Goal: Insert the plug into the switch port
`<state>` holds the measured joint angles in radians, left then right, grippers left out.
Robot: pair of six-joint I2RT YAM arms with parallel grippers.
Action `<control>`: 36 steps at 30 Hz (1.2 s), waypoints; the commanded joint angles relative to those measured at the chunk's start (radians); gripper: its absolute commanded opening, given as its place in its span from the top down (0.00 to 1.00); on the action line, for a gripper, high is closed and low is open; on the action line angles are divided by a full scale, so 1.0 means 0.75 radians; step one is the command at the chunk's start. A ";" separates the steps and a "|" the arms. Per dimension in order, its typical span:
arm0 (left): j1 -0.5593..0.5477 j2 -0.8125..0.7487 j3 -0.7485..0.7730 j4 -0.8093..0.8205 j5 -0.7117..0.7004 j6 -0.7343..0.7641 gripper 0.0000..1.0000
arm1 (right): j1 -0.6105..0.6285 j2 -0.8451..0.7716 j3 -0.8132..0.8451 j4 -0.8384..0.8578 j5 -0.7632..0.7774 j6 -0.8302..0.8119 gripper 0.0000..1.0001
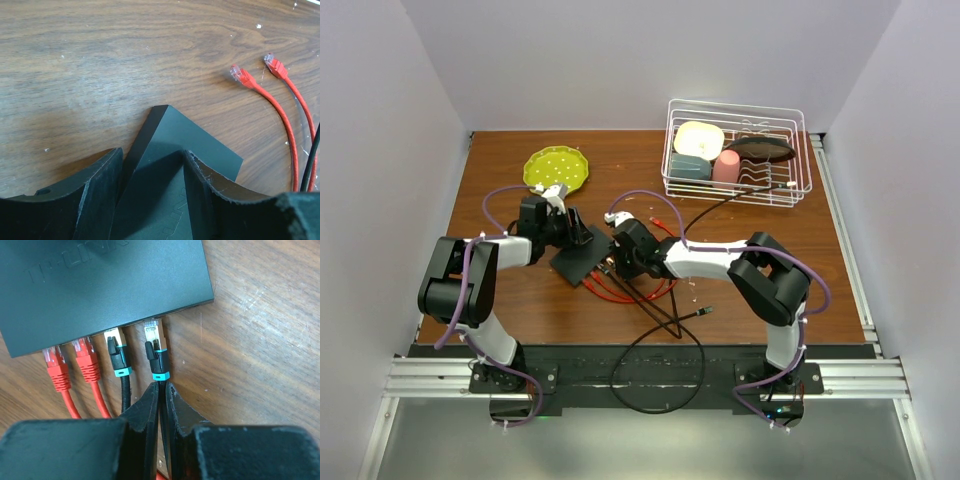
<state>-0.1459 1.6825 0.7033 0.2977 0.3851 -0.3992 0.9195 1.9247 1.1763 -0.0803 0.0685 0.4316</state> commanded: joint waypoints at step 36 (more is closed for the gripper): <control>0.000 -0.040 -0.001 -0.039 0.020 0.043 0.41 | -0.036 -0.006 -0.002 0.326 -0.210 0.018 1.00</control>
<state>-0.1402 1.6798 0.7044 0.2977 0.3649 -0.3943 0.8909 1.9125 1.1233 0.0582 -0.0494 0.4747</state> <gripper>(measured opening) 0.583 0.087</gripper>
